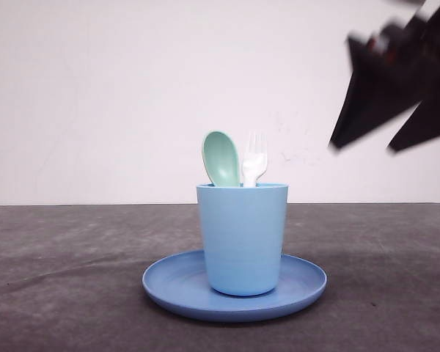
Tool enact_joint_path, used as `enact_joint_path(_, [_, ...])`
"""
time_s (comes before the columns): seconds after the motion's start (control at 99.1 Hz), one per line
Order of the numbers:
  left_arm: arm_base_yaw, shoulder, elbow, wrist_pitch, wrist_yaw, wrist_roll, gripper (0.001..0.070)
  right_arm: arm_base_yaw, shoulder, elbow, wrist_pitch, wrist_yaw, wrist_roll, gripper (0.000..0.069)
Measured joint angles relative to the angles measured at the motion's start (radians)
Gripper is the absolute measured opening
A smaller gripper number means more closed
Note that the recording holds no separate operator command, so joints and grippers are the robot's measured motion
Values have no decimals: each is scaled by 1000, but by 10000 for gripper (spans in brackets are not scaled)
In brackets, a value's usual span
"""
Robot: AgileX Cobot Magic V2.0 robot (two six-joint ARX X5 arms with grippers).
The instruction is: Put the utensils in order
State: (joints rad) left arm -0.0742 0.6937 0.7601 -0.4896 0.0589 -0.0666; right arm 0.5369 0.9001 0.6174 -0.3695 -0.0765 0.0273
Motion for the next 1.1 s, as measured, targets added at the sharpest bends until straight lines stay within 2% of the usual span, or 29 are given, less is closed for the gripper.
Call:
enact_joint_path(0.343, [0,0,0,0,0,0,300,-200,-74,243,-318,2,65,629])
enact_joint_path(0.525, [0,0,0,0,0,0,300,-330,-72,267,-421,1,80,629])
enact_joint_path(0.696, [0,0,0,0,0,0,300,-426,-71,267,-457,1,82,629])
enact_joint_path(0.999, [0,0,0,-2,0,0,300,-432,-71,267,-458,-1,72,628])
enact_joint_path(1.049, [0,0,0,-2,0,0,300,-432,-71,267,-458,-1,72,600])
enact_joint_path(1.1, [0,0,0,-2,0,0,300,-432,-71,267,-461,-1,73,490])
